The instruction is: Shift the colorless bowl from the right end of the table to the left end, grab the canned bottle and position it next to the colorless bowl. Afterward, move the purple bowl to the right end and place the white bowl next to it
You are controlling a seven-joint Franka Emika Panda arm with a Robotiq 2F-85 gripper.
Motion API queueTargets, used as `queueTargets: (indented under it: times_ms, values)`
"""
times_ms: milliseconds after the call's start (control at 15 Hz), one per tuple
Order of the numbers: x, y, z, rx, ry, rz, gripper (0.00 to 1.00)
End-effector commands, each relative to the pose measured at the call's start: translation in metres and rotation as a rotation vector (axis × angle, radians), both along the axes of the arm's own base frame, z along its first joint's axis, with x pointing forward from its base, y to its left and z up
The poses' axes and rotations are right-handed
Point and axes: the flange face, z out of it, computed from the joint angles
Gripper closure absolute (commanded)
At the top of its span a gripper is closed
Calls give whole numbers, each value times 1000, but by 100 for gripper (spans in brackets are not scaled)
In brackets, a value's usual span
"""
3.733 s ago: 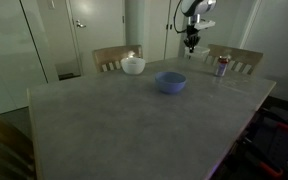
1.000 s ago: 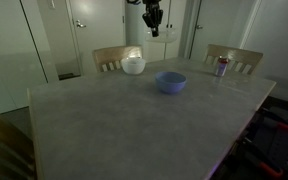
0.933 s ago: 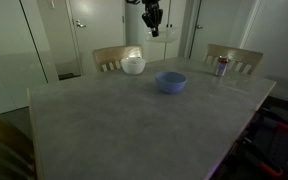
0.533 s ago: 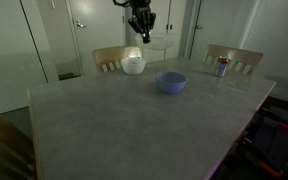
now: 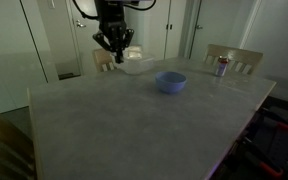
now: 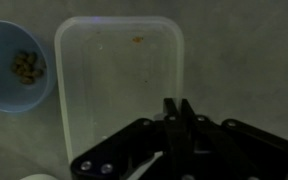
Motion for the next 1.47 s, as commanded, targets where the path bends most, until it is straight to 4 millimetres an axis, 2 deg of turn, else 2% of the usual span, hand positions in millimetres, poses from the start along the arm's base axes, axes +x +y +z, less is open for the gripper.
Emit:
queueTargets:
  times_ms: [0, 400, 733, 1067, 1400]
  values:
    - [4, 43, -17, 65, -53, -9, 98]
    - [1, 111, -47, 218, -67, 57, 98]
    - [-3, 147, -82, 242, -34, 110, 98]
    - [-5, 166, -116, 176, -40, 109, 98]
    - [-2, 172, -136, 134, -43, 94, 98]
